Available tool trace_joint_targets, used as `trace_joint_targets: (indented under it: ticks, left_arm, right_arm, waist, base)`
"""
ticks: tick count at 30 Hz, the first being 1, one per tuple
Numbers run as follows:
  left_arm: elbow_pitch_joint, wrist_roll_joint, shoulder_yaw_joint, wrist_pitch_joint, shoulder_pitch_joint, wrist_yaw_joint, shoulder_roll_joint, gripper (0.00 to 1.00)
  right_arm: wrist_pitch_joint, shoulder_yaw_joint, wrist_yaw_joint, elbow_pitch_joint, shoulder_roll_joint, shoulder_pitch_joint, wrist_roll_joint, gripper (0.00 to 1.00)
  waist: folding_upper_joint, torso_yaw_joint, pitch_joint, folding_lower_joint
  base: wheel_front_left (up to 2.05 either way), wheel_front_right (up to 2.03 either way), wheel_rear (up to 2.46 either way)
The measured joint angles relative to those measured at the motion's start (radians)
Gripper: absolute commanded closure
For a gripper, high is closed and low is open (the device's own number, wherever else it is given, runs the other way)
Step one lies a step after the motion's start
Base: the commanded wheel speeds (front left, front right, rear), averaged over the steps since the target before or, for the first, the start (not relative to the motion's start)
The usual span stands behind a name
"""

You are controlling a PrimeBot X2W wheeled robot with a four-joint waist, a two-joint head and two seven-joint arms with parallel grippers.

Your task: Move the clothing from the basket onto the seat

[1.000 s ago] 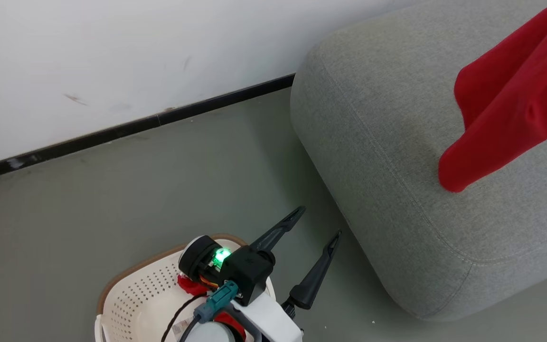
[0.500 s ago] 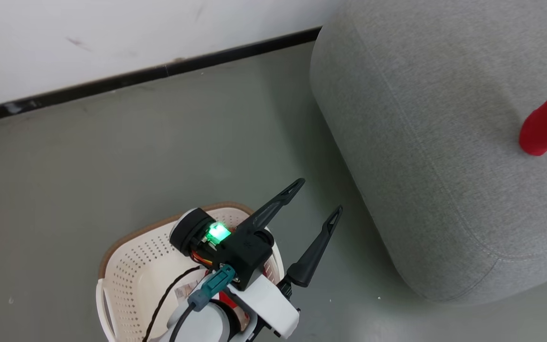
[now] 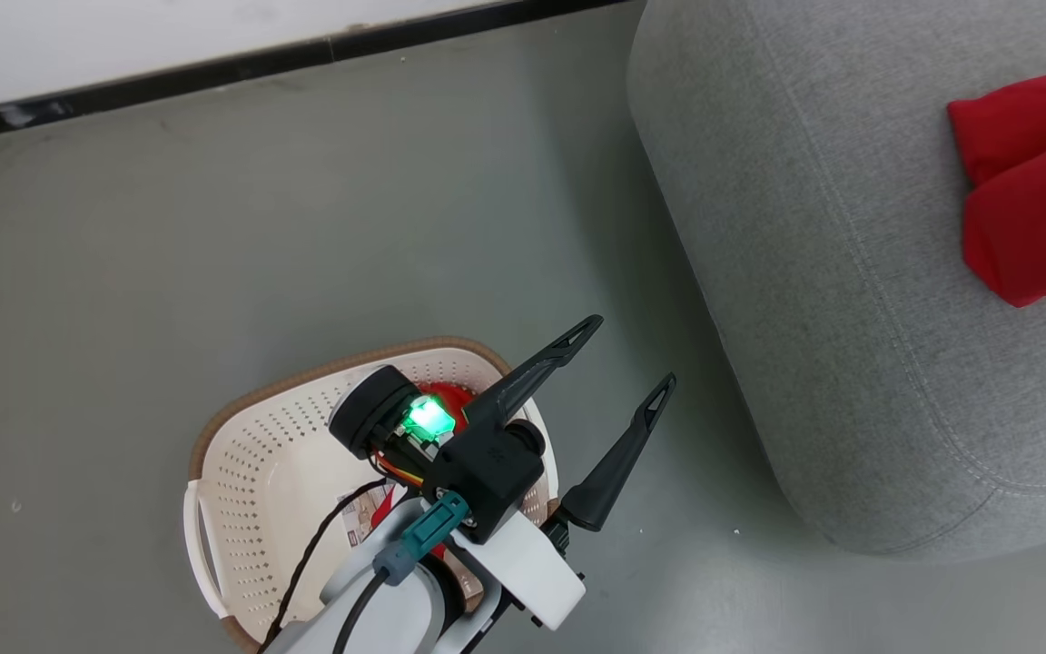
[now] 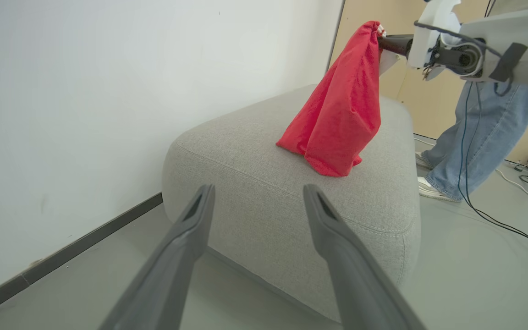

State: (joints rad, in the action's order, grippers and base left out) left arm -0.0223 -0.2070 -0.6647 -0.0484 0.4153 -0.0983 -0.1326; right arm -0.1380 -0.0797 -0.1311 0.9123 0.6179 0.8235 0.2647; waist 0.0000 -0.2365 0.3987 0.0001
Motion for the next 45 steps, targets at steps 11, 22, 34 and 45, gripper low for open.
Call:
trace_joint_targets:
  ticks: [11, 22, 34, 45]
  left_arm:
    - [0.009, 0.001, -0.006, 0.013, 0.023, -0.008, -0.018, 0.0]
    - [0.014, 0.002, -0.005, 0.015, 0.041, -0.009, -0.033, 0.0]
    - [0.014, 0.001, 0.002, 0.015, 0.045, -0.009, -0.049, 0.0]
    - [0.009, 0.001, 0.012, 0.013, 0.047, -0.009, -0.051, 0.0]
  right_arm:
    - [-0.04, -0.046, 0.0, 0.091, -0.032, -0.04, -0.028, 1.0]
    - [-0.06, -0.075, 0.0, 0.199, -0.039, -0.096, -0.046, 1.0]
    - [-0.082, -0.091, 0.0, 0.237, -0.089, -0.102, -0.067, 0.0]
    - [-0.095, -0.092, 0.0, 0.244, -0.12, -0.124, -0.082, 0.0]
  waist:
    - [0.0, 0.006, 0.056, 0.0]
    - [0.0, -0.008, 0.087, 0.0]
    - [0.0, -0.031, 0.099, 0.0]
    - [0.0, -0.053, 0.092, 0.0]
  base:
    - [0.0, 0.0, 0.0]
    - [0.0, 0.0, 0.0]
    - [0.0, 0.0, 0.0]
    - [0.0, 0.0, 0.0]
